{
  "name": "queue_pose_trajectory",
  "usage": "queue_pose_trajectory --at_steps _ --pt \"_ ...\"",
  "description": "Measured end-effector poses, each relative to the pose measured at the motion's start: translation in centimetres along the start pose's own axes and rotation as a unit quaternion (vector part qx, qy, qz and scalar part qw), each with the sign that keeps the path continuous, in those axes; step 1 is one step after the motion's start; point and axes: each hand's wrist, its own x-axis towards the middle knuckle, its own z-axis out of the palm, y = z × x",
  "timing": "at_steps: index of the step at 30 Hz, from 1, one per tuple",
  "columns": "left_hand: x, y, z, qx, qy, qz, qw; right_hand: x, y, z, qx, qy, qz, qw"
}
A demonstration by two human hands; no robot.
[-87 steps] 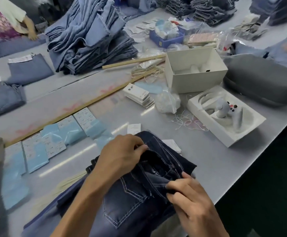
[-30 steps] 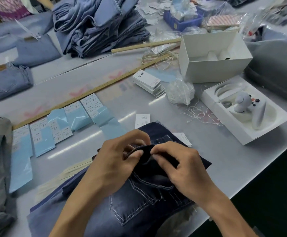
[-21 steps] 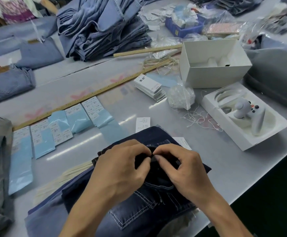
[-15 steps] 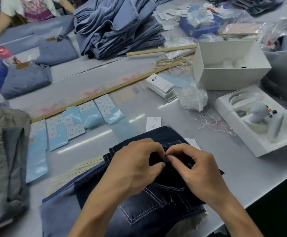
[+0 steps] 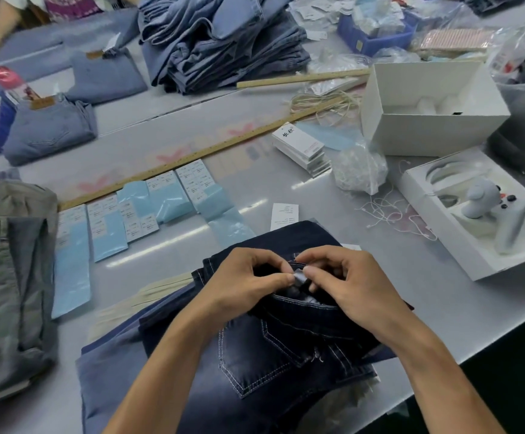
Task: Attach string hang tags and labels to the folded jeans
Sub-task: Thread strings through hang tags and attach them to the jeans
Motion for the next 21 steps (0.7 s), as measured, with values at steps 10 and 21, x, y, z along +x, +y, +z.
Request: queue_pose_trajectory --at_steps 10,21 --pt "-1.9 -0.9 1.9 0.053 0.127 0.128 0.982 -2.4 -0.1 0.3 -0.152 0.06 -0.216 0.963" --pt "-4.6 -2.7 2.7 0.174 0.219 0.332 0.901 -4.3 0.1 0.8 -0.139 0.098 -0.279 0.945"
